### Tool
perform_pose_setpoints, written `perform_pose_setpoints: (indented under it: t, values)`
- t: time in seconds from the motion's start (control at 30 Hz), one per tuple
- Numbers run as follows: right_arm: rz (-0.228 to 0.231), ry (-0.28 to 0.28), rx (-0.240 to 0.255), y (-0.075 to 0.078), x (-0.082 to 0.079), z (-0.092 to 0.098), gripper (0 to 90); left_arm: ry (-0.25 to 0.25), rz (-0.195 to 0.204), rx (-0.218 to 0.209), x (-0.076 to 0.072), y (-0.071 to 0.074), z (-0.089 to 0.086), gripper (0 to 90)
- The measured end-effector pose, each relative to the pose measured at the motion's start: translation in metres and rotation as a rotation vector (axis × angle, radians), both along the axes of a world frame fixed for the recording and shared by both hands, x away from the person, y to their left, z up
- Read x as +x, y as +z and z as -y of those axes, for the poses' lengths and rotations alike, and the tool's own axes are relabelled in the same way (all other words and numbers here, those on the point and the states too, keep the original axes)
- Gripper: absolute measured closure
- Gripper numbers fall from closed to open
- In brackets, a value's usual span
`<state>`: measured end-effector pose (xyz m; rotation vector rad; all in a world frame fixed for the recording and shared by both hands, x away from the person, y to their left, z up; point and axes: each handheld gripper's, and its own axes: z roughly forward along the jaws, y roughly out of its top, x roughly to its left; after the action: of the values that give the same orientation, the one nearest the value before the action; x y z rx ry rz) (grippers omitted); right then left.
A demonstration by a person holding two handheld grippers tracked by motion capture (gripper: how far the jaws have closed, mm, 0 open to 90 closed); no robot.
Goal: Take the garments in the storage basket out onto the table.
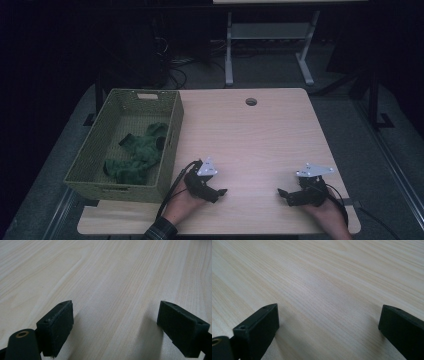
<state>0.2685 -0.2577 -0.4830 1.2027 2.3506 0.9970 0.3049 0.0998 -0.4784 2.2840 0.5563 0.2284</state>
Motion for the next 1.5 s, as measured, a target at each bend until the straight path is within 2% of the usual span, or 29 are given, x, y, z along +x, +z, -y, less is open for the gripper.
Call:
perform_pose_setpoints:
  t: [0.33, 0.57, 0.67, 0.87, 1.17, 1.2, 1.43, 1.5]
  values:
    - [-0.001, -0.001, 0.0, 0.0, 0.0, 0.0, 2.8, -0.005, 0.003, 0.005, 0.001, 0.0, 0.0, 13.1]
    - [-0.005, -0.002, 0.002, 0.0, 0.0, 0.0, 2.8, 0.002, -0.012, -0.018, 0.003, 0.001, -0.004, 13.4]
    - [-0.005, -0.002, 0.002, 0.0, 0.0, 0.0, 2.8, 0.005, -0.009, -0.007, 0.005, 0.002, -0.005, 13.4]
    - [-0.004, -0.002, 0.002, 0.0, 0.0, 0.0, 2.8, 0.028, -0.026, -0.034, 0.006, 0.006, -0.009, 13.5]
    - [-0.004, -0.002, 0.002, 0.0, 0.0, 0.0, 2.8, 0.034, -0.015, -0.045, 0.007, 0.013, -0.014, 13.5]
    - [-0.003, -0.003, 0.004, 0.0, 0.0, 0.0, 2.8, 0.039, -0.017, -0.057, 0.007, 0.014, -0.015, 13.5]
    - [-0.004, -0.002, 0.003, 0.0, 0.0, 0.0, 2.7, 0.037, -0.012, -0.072, 0.008, 0.022, -0.017, 13.6]
    - [-0.004, -0.001, 0.004, 0.0, 0.0, -0.001, 2.8, 0.037, -0.022, -0.087, 0.009, 0.024, -0.018, 13.6]
